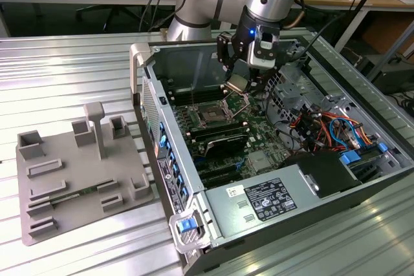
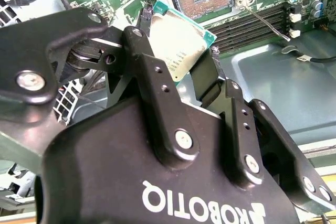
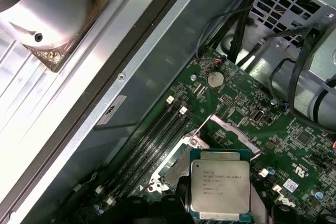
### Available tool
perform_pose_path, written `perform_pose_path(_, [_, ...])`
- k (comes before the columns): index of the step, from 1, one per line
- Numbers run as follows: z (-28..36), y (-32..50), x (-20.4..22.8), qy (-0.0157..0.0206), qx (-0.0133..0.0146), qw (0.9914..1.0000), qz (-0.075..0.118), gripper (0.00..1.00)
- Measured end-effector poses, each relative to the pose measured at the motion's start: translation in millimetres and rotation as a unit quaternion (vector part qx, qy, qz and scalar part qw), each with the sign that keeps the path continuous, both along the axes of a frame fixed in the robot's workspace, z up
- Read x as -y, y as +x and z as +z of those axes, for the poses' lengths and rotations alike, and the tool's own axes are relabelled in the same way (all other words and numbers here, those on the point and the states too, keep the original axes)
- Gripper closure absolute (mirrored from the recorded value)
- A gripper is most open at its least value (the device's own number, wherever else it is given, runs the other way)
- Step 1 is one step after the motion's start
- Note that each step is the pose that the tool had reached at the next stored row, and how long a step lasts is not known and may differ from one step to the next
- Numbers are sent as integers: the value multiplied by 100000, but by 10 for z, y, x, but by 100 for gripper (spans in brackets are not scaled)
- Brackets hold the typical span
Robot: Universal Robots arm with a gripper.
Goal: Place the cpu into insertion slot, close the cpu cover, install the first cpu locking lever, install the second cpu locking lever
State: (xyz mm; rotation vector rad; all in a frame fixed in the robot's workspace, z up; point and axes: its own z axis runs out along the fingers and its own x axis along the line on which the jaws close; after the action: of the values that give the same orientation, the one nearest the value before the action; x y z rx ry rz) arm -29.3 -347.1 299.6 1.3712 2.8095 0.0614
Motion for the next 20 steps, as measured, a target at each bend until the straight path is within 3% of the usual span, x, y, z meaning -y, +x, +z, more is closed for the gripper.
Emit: perform_pose_path(20, [-5,0,0,2,4,99951,-3129,45])
